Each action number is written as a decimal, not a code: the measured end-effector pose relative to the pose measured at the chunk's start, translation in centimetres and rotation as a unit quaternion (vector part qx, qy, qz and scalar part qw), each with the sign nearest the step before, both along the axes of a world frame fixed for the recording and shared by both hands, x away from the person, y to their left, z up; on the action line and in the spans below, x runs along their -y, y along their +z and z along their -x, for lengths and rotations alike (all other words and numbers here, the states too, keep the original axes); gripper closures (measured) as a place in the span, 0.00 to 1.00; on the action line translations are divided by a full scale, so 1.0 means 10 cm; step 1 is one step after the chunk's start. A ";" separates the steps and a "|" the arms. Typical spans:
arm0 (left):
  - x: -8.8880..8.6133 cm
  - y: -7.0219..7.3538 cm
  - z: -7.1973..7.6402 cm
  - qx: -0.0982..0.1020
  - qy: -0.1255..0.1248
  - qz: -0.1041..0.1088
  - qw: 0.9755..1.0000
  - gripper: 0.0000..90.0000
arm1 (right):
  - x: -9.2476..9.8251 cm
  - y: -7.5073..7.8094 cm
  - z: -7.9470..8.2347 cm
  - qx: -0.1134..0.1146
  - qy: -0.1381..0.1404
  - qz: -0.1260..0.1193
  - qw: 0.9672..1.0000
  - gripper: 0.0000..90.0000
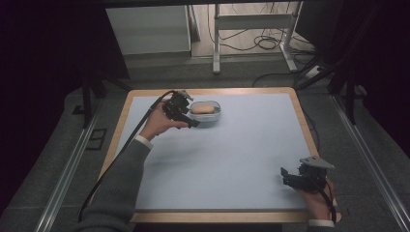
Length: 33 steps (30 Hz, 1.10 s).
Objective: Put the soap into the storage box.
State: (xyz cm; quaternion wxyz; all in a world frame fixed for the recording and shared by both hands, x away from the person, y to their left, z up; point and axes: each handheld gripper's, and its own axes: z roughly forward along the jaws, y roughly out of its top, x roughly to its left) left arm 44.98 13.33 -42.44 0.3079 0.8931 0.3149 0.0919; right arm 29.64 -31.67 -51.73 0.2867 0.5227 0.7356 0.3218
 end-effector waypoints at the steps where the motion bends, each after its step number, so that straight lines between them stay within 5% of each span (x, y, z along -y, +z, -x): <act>1: -0.03 0.00 0.06 0.003 0.003 0.003 1.000 0.26 | 0.01 0.00 0.00 0.001 -0.001 0.000 1.000 0.08; 14: -0.40 -0.20 0.80 0.027 0.025 0.036 0.999 0.24 | -0.05 0.02 0.01 0.004 0.006 0.002 1.000 0.08; 23: -0.62 -0.44 1.15 0.032 0.054 0.069 0.996 0.24 | -0.06 0.01 0.01 0.003 0.007 0.003 1.000 0.08; 27: -0.70 -0.58 1.31 0.031 0.077 0.061 0.995 0.24 | -0.08 0.00 0.01 0.001 0.009 0.003 1.000 0.08; 33: -0.74 -0.67 1.36 0.025 0.082 0.062 0.994 0.24 | -0.11 0.02 0.02 0.005 0.011 0.005 1.000 0.08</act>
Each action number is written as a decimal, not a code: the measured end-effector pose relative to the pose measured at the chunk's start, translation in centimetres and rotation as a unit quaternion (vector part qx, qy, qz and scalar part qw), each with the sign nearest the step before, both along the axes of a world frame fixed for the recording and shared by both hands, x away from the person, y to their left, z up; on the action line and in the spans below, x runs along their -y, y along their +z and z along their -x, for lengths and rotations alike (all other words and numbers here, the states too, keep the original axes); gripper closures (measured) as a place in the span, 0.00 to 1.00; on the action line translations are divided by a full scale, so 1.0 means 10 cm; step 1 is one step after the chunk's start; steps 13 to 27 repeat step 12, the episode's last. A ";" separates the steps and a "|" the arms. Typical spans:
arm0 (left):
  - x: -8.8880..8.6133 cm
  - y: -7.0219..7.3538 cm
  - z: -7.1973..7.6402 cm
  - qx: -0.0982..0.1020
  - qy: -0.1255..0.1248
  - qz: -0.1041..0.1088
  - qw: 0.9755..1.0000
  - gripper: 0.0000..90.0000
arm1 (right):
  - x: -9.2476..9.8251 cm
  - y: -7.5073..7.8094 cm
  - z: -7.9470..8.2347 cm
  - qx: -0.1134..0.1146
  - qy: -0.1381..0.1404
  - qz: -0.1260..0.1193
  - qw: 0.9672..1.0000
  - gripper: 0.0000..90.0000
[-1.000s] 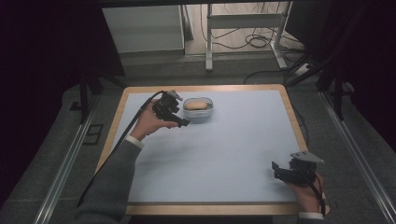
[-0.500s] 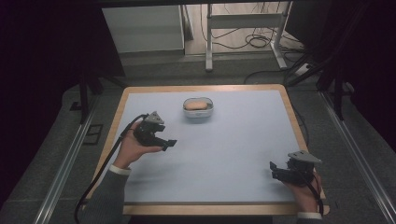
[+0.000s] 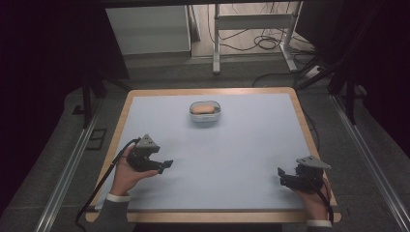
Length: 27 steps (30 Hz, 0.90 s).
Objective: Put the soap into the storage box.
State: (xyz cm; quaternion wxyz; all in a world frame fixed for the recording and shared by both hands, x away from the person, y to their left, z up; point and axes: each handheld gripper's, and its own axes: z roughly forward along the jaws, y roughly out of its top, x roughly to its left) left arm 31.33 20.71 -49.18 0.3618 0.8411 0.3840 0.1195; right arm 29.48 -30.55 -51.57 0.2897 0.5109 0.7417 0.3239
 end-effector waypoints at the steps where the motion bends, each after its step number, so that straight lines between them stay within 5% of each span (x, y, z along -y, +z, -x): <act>1: 0.00 -0.01 0.00 -0.002 -0.001 0.001 1.000 0.24 | -0.01 0.01 0.01 0.004 0.002 0.000 1.000 0.08; 27: 0.01 -0.11 -0.01 -0.017 -0.005 0.015 1.000 0.24 | -0.04 0.03 0.04 0.021 0.020 -0.009 1.000 0.08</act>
